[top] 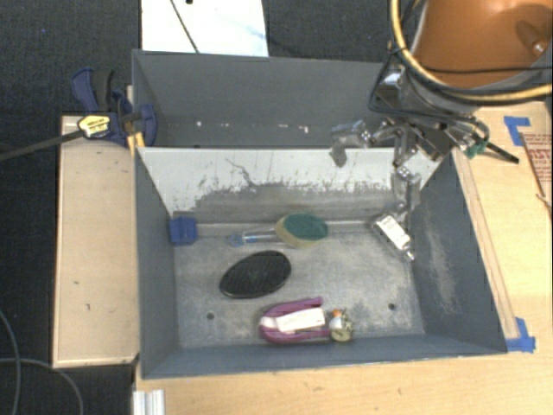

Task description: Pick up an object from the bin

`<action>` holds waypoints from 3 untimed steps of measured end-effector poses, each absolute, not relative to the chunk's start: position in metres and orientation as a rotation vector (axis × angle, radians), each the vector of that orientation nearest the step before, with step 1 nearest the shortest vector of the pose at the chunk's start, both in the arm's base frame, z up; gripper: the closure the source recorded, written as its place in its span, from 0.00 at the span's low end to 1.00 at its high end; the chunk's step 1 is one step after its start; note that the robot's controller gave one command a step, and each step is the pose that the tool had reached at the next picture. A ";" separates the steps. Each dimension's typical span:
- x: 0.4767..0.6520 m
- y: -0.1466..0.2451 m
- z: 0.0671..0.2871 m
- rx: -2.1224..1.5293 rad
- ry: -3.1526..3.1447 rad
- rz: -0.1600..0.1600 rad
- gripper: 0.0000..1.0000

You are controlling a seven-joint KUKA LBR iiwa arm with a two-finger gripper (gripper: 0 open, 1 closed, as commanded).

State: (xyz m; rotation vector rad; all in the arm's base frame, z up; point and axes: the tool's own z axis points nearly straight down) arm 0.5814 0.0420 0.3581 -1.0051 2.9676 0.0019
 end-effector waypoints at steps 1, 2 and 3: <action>0.577 -0.033 0.329 -1.079 2.949 -0.002 0.00; 0.514 0.040 0.308 -1.218 2.896 0.006 0.00; 0.485 0.049 0.273 -1.357 2.834 0.002 0.00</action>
Offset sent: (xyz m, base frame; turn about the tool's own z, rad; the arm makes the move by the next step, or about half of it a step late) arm -0.0052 -0.0718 -0.0289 -0.0550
